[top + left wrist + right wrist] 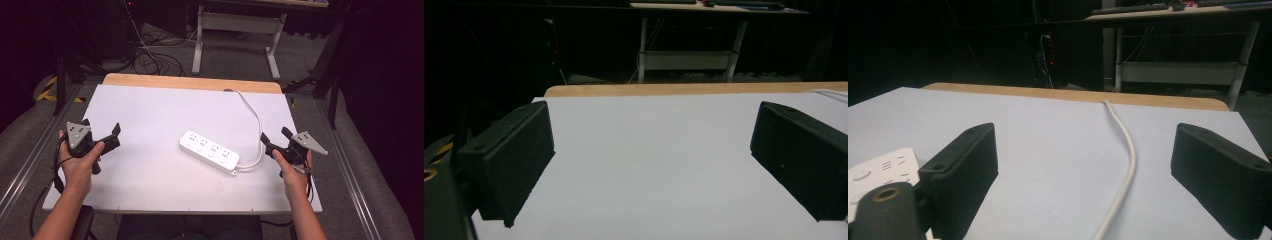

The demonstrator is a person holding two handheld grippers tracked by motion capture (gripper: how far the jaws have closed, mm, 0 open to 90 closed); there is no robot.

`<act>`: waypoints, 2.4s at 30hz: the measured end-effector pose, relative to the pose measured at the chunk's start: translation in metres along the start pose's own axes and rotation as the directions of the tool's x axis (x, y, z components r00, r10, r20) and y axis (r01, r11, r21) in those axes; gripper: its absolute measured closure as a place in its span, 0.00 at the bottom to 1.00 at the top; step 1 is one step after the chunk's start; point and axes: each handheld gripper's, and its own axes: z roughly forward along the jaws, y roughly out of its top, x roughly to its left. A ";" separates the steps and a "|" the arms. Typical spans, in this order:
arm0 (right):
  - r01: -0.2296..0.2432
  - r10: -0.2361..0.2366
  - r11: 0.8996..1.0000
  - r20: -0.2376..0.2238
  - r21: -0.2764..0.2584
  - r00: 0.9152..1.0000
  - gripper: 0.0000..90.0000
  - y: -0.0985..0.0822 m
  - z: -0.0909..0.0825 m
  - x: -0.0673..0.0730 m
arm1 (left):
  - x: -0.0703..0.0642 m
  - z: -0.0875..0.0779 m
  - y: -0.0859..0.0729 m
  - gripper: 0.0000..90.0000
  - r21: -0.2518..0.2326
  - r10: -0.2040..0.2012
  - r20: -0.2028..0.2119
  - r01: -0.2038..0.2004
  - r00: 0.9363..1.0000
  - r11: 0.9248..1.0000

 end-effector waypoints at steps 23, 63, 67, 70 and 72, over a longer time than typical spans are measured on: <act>0.020 -0.020 0.999 -0.009 -0.031 1.000 0.44 0.003 -0.004 -0.001 | -0.001 0.001 0.000 0.06 0.004 0.004 0.011 -0.004 1.000 1.000; 0.074 -0.069 0.997 -0.153 0.024 0.986 1.00 0.016 -0.005 0.014 | -0.002 0.001 -0.001 0.07 0.005 0.019 0.025 -0.019 1.000 1.000; 0.075 -0.069 0.997 -0.173 0.029 0.983 1.00 0.017 -0.003 0.017 | -0.002 0.001 -0.001 0.07 0.005 0.019 0.025 -0.019 0.999 1.000; 0.079 -0.071 0.996 -0.186 0.038 0.980 1.00 0.016 0.000 0.020 | -0.003 0.001 -0.001 0.07 0.004 0.020 0.026 -0.020 0.999 1.000; 0.079 -0.069 0.996 -0.192 0.044 0.979 1.00 0.016 0.002 0.021 | -0.003 0.001 -0.001 0.07 0.003 0.022 0.025 -0.022 0.999 1.000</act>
